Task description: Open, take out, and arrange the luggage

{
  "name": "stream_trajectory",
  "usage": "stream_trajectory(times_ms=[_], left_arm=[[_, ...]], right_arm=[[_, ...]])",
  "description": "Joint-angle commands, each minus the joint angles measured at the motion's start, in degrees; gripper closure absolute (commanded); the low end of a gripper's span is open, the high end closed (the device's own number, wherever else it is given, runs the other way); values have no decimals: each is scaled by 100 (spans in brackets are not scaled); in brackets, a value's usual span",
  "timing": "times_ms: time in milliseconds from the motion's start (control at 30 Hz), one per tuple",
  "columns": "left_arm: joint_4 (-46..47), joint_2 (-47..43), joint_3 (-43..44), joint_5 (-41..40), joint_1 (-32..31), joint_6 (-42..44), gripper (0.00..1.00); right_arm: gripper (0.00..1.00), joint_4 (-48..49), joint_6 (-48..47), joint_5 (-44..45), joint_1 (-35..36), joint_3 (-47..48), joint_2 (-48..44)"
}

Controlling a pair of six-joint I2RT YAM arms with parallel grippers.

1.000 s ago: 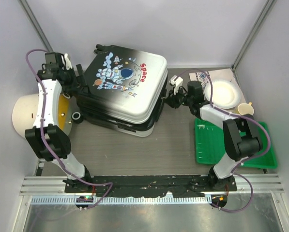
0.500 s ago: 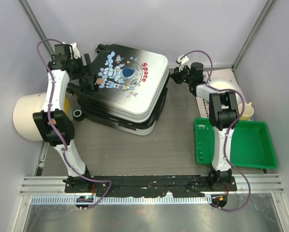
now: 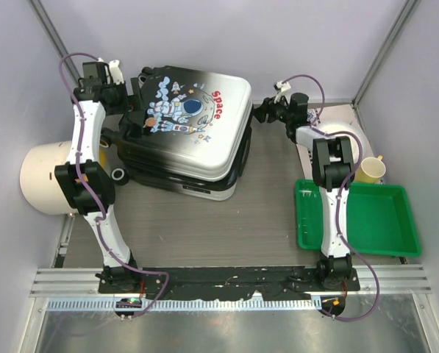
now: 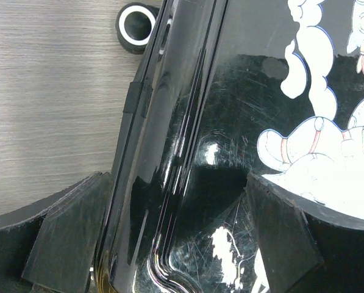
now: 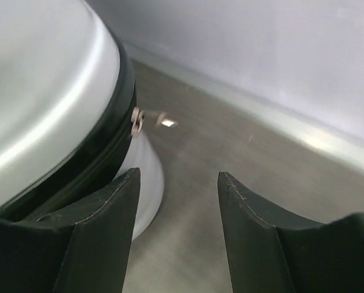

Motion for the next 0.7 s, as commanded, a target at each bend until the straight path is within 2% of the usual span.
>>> stream_trajectory(times_ms=[0,100,200,267,300,333,367,467,667], left_arm=[[-859,129,-133,-68,94,262,2],[-780,6,-98,212,138,218,1],[-797,-135,-45,503,147,253,0],[-806,-258,-89,617,200,227,0],[-849,-311,-176,775,252,218,0],[-850,-442,-238,1081,296,166,0],[-824,-521,-317,1223,384,148,0],[-815,-819,-616,1400,446,235,0],[-937,-1347,-1240,1690,543,341,0]], right_arm=[[41,-909,1018,-105,-312,-516,-1340],[42,-1842,1835,-482,-541,-745,-1727],[44,-1996,2950,-1159,-578,-1009,-1851],[44,-1620,3749,-1467,-569,-1429,-1851],[43,-1052,4432,-1512,-560,-1797,-1843],[43,-820,4700,-1538,-534,-1948,-1825],[43,-418,4850,-1556,-516,-2089,-1816],[41,-230,5071,-1530,-393,-2345,-1720],[41,833,5669,-1539,-130,-2512,-1254]])
